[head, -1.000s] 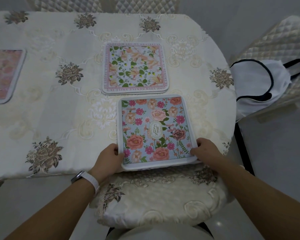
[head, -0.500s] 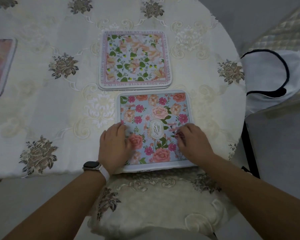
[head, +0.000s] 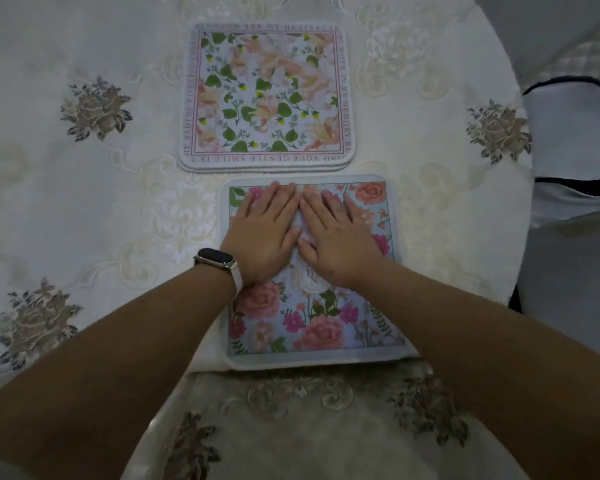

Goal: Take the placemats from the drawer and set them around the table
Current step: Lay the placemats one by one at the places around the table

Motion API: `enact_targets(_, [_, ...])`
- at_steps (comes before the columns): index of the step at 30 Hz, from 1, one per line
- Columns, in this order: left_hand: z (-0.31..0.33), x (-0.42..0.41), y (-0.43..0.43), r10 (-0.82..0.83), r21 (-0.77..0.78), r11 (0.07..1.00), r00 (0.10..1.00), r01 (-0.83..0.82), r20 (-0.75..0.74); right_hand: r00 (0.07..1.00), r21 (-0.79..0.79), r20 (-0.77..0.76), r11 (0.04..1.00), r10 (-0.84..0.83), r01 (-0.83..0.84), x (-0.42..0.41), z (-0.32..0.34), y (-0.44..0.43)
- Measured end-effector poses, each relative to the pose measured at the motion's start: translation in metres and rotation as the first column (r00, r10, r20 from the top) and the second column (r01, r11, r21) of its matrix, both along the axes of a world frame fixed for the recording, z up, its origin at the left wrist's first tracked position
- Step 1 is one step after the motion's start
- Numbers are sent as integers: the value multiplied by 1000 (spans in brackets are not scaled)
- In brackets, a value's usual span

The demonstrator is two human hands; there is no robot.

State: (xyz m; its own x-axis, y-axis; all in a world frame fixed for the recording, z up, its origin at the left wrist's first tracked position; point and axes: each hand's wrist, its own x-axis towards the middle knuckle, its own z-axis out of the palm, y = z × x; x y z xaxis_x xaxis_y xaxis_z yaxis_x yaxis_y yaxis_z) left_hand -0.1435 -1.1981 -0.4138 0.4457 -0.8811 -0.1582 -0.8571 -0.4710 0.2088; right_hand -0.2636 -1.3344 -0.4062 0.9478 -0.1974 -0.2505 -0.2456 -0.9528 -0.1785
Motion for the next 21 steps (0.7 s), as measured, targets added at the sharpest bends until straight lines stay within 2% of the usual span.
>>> enact_targets(6, [1,15,-17,76,-27,997,997,-76,-33,997,-40,18,997,68,-68,29,-3,-25])
enact_targets(11, [-1,15,-16,91,-23,996,996,-91,-20,997,-34,57,998,53,-51,28,-5,-26])
enact_targets(18, [0,11,-3,250,24,968,968,-250,22,974,13,67,976,-217,217,-12,-5,-42])
enact_targets(21, [1,2,9,316,22,948,949,-316,-12,940,22,65,942,-335,335,-34,-3,-38])
